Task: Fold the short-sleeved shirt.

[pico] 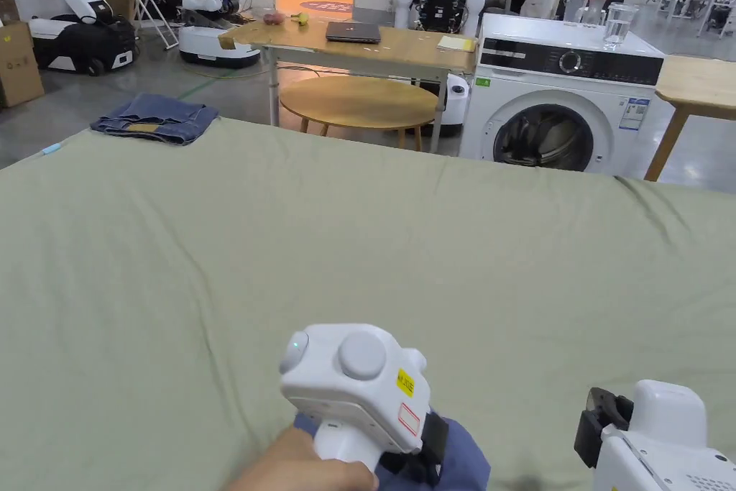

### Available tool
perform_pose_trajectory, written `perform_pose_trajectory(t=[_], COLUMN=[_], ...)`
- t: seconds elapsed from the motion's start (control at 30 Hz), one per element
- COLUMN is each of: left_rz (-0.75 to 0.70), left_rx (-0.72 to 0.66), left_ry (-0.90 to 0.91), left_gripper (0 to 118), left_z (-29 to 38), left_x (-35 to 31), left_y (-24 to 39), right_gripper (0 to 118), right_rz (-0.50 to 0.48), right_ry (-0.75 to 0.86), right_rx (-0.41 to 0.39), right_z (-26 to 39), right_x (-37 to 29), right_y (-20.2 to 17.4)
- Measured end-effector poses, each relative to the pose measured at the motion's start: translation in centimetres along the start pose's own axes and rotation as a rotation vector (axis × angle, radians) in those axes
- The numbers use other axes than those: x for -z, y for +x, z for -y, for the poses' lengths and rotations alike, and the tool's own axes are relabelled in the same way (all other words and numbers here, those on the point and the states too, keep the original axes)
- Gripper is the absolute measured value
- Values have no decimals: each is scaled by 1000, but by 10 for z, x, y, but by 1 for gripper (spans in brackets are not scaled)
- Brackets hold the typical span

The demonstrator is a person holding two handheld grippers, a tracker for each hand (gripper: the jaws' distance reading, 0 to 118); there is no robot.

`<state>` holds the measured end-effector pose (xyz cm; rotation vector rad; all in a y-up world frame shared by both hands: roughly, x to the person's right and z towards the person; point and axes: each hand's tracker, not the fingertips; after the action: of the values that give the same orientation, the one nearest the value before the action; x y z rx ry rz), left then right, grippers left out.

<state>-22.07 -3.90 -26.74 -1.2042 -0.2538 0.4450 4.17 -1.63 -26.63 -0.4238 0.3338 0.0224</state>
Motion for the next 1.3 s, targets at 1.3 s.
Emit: perform_pose_trajectory(t=[1.3], left_rz=[232], left_rx=[-31], left_ry=[204], left_gripper=[0], left_z=[21], left_x=[-1], left_y=[-21], right_gripper=[0], right_rz=[-22], right_ry=[27], right_rx=[26], right_z=[1], right_x=[5], right_y=[-9])
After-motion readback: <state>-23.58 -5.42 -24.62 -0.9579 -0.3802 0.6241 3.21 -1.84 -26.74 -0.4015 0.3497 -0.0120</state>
